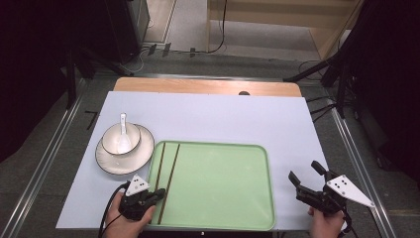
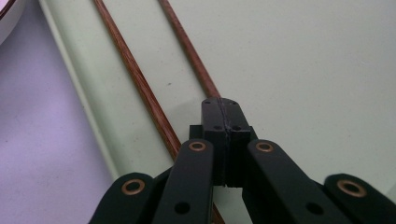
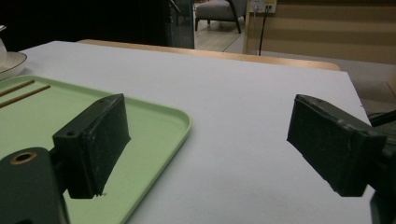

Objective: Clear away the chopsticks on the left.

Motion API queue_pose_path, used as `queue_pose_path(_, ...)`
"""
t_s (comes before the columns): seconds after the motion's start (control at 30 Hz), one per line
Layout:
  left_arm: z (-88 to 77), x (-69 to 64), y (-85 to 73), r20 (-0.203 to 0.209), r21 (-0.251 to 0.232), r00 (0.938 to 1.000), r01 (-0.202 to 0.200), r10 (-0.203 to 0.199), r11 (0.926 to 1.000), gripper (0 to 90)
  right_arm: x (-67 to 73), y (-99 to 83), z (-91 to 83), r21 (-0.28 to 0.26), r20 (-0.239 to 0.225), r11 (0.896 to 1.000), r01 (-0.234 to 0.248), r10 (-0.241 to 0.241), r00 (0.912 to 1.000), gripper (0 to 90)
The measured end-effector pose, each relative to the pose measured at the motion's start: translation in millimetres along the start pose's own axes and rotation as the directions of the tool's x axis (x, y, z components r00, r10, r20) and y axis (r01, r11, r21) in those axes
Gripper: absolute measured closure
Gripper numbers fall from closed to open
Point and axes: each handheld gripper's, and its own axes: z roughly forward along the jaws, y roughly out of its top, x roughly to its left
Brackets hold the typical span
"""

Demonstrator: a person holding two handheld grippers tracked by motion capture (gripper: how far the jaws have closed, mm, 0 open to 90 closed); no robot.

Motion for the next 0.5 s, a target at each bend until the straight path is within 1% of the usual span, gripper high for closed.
queue_pose_path(0.17, 0.7, 0.0, -0.4, 0.012, -0.005, 0.9999, 0.010, -0.010, 0.9999, 90.0, 1.1, 0.1, 1.0, 0.001, -0.003, 1.000, 0.004, -0.004, 1.0000, 12.7)
queue_pose_path(0.43, 3.6, -2.2, 0.6, 0.031, -0.008, 0.9995, 0.004, -0.004, 1.0000, 90.0, 1.1, -0.1, 1.5, 0.002, -0.002, 1.000, 0.006, -0.006, 1.0000, 12.6)
queue_pose_path(0.47, 3.5, -1.8, 0.4, 0.030, -0.012, 0.9995, 0.004, -0.004, 0.9999, 90.0, 1.2, 0.0, 1.6, 0.002, -0.002, 1.000, 0.008, -0.008, 1.0000, 12.7)
queue_pose_path(0.5, 2.5, -0.4, 0.4, 0.045, -0.024, 0.9990, 0.002, -0.001, 0.9997, 90.0, 1.2, 0.0, 1.6, 0.004, -0.002, 1.000, 0.007, -0.007, 1.0000, 12.7)
